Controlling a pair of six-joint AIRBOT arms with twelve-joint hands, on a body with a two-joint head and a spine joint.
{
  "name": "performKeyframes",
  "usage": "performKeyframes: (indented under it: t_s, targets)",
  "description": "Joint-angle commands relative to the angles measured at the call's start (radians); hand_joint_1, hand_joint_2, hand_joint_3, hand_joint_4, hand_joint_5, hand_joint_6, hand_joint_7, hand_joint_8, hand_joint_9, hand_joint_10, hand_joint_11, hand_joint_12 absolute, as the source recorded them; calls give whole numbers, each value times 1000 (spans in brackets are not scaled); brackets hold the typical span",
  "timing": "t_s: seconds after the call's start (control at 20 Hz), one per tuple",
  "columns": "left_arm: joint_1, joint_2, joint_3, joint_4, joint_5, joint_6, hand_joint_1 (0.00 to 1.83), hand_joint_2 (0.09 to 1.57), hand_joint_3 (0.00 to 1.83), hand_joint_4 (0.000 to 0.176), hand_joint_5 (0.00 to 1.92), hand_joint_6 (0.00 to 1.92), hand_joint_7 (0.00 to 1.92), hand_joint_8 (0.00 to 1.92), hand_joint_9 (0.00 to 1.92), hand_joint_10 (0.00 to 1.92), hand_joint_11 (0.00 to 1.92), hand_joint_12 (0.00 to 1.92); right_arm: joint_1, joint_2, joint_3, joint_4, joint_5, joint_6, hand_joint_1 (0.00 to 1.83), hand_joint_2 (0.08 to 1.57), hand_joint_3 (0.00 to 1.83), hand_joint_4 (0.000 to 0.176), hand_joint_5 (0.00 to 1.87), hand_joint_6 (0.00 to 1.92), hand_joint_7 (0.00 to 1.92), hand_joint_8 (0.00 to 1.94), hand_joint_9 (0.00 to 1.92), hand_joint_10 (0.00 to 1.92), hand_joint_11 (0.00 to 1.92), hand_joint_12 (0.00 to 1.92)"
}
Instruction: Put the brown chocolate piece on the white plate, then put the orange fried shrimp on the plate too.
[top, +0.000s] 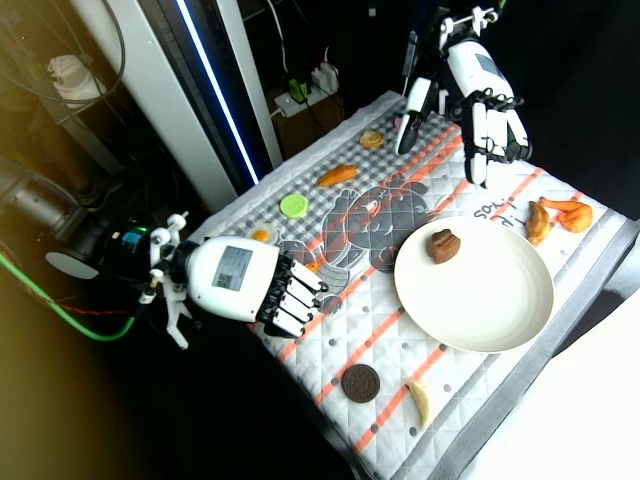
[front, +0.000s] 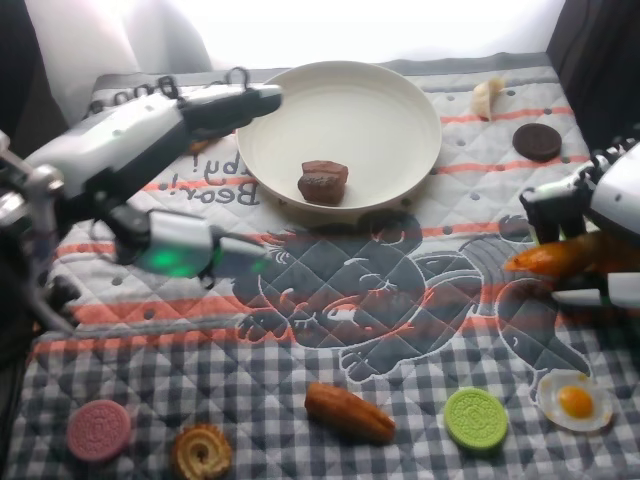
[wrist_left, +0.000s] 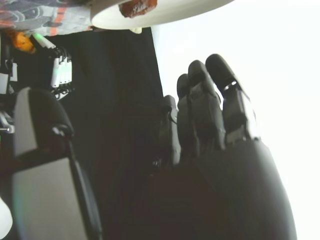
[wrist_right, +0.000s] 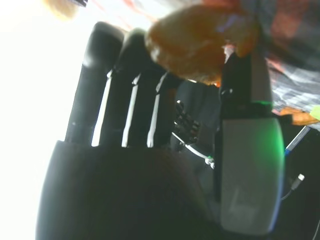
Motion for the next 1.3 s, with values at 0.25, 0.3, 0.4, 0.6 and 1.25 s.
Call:
performKeyframes:
  t_s: [0.25, 0.3, 0.4, 0.6, 1.25]
  targets:
    - [27, 29, -9, 24, -181, -104, 957, 846, 2, 75, 316, 0, 375, 1, 408, 3, 0, 1172, 127, -47, 57, -18, 105, -7, 1201, 1162, 1, 7, 846, 1178, 917, 1236, 834, 1684, 842, 1879]
    - [36, 39, -12, 31, -188, -124, 961, 848, 3, 74, 313, 0, 371, 0, 404, 1, 0, 1144, 165, -65, 74, -29, 101, -7, 1202, 1158, 0, 14, 841, 1209, 939, 1176, 827, 1620, 809, 1850]
    - [52, 59, -23, 36, -207, -145, 941, 854, 4, 72, 328, 5, 360, 0, 387, 0, 0, 1135, 250, -109, 113, -61, 79, -7, 1361, 1099, 0, 0, 740, 1328, 979, 1066, 827, 1408, 757, 1641]
    - [64, 73, -33, 39, -228, -148, 881, 868, 4, 67, 333, 0, 382, 3, 442, 17, 0, 1266, 428, -238, 224, -116, -31, -8, 1371, 1078, 0, 0, 737, 1459, 1021, 1008, 941, 1394, 856, 1626]
    - [74, 99, -35, 84, -307, -251, 884, 804, 0, 72, 269, 0, 332, 0, 342, 0, 0, 982, 450, -261, 230, -100, -65, -32, 663, 848, 2, 176, 0, 0, 61, 7, 114, 13, 0, 544]
